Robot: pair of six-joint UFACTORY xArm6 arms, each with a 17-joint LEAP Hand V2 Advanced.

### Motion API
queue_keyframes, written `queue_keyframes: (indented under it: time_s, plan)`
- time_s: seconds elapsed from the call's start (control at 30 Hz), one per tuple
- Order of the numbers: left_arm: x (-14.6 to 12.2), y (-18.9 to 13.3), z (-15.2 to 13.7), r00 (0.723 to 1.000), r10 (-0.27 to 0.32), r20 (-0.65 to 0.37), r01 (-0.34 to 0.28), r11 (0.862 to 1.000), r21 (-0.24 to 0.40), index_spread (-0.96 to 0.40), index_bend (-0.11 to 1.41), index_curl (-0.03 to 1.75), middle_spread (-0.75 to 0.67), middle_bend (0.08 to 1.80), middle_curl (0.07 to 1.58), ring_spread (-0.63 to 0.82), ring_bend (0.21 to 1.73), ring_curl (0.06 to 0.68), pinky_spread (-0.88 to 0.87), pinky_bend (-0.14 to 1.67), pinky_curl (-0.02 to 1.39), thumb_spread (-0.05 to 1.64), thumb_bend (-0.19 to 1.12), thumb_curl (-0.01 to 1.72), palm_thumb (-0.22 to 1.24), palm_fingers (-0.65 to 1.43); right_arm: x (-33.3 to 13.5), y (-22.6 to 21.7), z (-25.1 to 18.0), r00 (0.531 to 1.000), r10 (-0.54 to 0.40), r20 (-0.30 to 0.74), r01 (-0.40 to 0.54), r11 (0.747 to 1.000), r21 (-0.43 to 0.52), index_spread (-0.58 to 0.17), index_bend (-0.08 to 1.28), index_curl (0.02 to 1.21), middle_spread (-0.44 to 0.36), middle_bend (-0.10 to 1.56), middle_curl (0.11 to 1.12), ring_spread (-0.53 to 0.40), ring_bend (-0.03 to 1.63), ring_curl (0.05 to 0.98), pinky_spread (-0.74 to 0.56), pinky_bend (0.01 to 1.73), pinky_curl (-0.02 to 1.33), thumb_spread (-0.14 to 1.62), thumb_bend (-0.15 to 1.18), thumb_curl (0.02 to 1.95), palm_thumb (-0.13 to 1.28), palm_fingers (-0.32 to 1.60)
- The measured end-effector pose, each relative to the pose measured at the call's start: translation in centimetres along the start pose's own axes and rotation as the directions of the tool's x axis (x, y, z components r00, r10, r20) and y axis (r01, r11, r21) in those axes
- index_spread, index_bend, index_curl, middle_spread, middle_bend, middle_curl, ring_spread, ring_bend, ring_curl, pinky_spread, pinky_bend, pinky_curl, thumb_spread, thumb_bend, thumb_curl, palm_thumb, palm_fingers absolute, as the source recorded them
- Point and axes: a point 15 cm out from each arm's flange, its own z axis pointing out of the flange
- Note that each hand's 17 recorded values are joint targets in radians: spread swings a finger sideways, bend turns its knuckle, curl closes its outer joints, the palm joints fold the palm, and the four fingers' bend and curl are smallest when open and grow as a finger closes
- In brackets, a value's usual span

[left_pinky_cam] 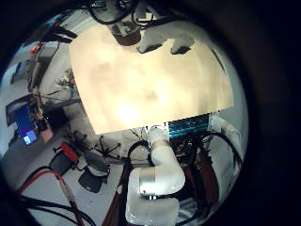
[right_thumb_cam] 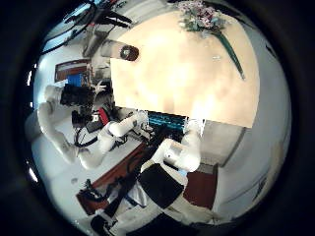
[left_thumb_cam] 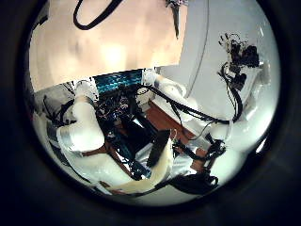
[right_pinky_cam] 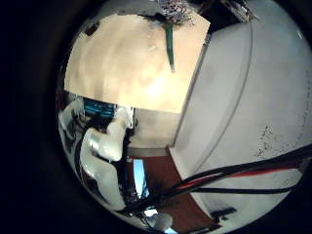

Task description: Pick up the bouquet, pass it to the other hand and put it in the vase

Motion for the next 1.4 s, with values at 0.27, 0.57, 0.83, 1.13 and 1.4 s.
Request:
queue_keyframes:
  time_s: [0.27,0.57,0.83,1.13,1.4]
  plan:
    - [0.5,-0.7,-2.0,1.000,0.009,0.012,-0.010,0.999,0.037,-0.05,0.17,0.35,0.35,0.19,0.31,0.52,0.59,0.203,0.65,0.53,0.14,1.13,-0.02,0.28,0.14,0.02,0.0,0.5,-1.8,1.000,-0.009,-0.022,0.010,0.999,0.052,-0.366,0.16,0.28,0.097,0.20,0.33,0.245,0.49,0.226,0.45,0.59,0.27,1.18,-0.02,0.32,0.35,0.08]
    - [2.8,-2.0,-1.5,0.994,0.099,0.044,-0.099,0.995,-0.009,-0.05,0.17,0.34,0.34,0.19,0.31,0.52,0.58,0.203,0.65,0.53,0.14,1.13,-0.02,0.28,0.15,0.03,1.5,1.3,-1.2,0.999,0.048,-0.004,-0.048,0.999,0.025,-0.360,0.15,0.27,0.088,0.20,0.34,0.232,0.49,0.227,0.45,0.58,0.27,1.18,-0.02,0.32,0.35,0.11]
    - [4.9,-1.8,-1.7,0.956,0.267,0.123,-0.264,0.964,-0.035,-0.05,0.17,0.34,0.34,0.19,0.31,0.52,0.58,0.204,0.65,0.52,0.14,1.14,-0.02,0.28,0.15,0.03,7.5,-0.2,-0.9,0.960,0.279,0.017,-0.279,0.957,0.073,-0.238,0.13,0.25,0.103,0.27,0.36,0.174,0.62,0.255,0.41,0.61,0.27,1.17,-0.03,0.31,0.33,0.27]
    - [5.4,-2.2,-1.0,0.921,0.364,0.138,-0.361,0.931,-0.046,-0.05,0.18,0.34,0.33,0.19,0.31,0.53,0.57,0.202,0.64,0.51,0.14,1.15,-0.02,0.28,0.15,0.04,15.6,-3.3,4.6,0.839,0.533,0.106,-0.534,0.845,-0.024,-0.164,0.14,0.24,0.087,0.38,0.39,0.037,0.80,0.298,0.33,0.63,0.26,1.13,-0.02,0.32,0.31,0.34]
    - [4.9,-2.9,-0.3,0.911,0.387,0.142,-0.380,0.922,-0.075,-0.05,0.17,0.34,0.32,0.19,0.32,0.52,0.57,0.199,0.63,0.51,0.14,1.15,-0.02,0.28,0.14,0.05,16.7,-7.5,9.5,0.772,0.599,0.214,-0.595,0.799,-0.089,-0.115,0.16,0.25,0.045,0.46,0.43,-0.060,0.87,0.317,0.23,0.64,0.23,1.13,-0.01,0.33,0.35,0.37]
